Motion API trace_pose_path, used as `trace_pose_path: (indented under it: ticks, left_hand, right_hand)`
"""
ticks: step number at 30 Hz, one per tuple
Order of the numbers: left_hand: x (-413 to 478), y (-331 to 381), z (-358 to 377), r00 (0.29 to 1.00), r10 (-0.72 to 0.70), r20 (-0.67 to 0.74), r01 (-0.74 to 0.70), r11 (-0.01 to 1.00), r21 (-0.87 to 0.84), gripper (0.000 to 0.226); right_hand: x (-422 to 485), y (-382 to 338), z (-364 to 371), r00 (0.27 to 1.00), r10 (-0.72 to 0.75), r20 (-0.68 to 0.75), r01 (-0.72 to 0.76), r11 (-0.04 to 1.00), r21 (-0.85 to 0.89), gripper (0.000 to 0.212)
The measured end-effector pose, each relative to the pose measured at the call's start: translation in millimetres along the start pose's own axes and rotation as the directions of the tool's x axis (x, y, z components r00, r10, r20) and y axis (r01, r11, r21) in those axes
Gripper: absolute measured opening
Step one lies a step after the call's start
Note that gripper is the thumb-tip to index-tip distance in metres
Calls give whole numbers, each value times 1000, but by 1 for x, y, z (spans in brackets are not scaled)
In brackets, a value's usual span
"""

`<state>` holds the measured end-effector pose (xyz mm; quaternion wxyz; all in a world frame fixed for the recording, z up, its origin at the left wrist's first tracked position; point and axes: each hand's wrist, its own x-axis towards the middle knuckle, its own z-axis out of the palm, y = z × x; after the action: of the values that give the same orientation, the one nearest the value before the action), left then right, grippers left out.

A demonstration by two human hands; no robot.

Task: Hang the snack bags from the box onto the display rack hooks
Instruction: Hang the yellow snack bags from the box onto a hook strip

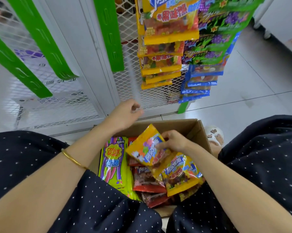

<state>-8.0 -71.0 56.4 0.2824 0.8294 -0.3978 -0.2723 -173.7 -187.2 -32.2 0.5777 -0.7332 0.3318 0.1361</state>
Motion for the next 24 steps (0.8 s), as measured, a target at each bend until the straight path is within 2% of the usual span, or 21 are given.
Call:
trace_pose_path:
  ticks: [2, 4, 7, 9, 11, 13, 15, 17, 19, 21, 23, 24]
  left_hand:
    - [-2, 0, -1, 991, -81, 109, 88, 995, -56, 44]
    - [-4, 6, -3, 990, -62, 127, 81, 986, -147, 34]
    - [-5, 18, -15, 999, 26, -22, -30, 981, -192, 9]
    - [-6, 30, -29, 994, 68, -83, -82, 980, -180, 5]
    - [-6, 45, -44, 988, 122, -90, -135, 977, -163, 9]
    - [-4, 66, -63, 976, 198, -94, -210, 968, -140, 14]
    - [0, 92, -86, 958, 267, -109, -277, 956, -93, 9]
    - [8, 122, -114, 928, 343, -147, -355, 933, -62, 5]
    - [19, 157, -144, 869, 382, -314, -427, 900, -87, 12]
    - [30, 192, -173, 768, 374, -521, -490, 866, -101, 24]
    - [40, 220, -193, 686, 382, -619, -547, 832, -93, 32]
    - [46, 230, -199, 675, 385, -630, -561, 822, -99, 32]
  right_hand:
    - [-10, -21, -19, 992, -93, -88, 106, 981, 165, 4]
    - [-18, -39, -31, 979, -153, -132, 184, 945, 270, 8]
    - [-25, -59, -39, 956, -214, -201, 269, 913, 308, 16]
    - [-33, -77, -42, 929, -275, -248, 348, 878, 328, 13]
    - [-42, -101, -47, 867, -387, -313, 476, 829, 294, 13]
    - [-53, -129, -56, 790, -456, -410, 572, 790, 222, 12]
    - [-66, -158, -68, 691, -502, -521, 638, 762, 112, 6]
    - [-79, -185, -83, 588, -521, -619, 683, 730, 35, 12]
    - [-93, -213, -100, 477, -554, -682, 728, 684, -45, 12]
    - [-104, -237, -117, 343, -612, -712, 745, 639, -190, 9]
    - [-110, -260, -132, 208, -659, -723, 743, 587, -321, 24]
    - [-112, -269, -138, 156, -677, -720, 749, 556, -360, 34]
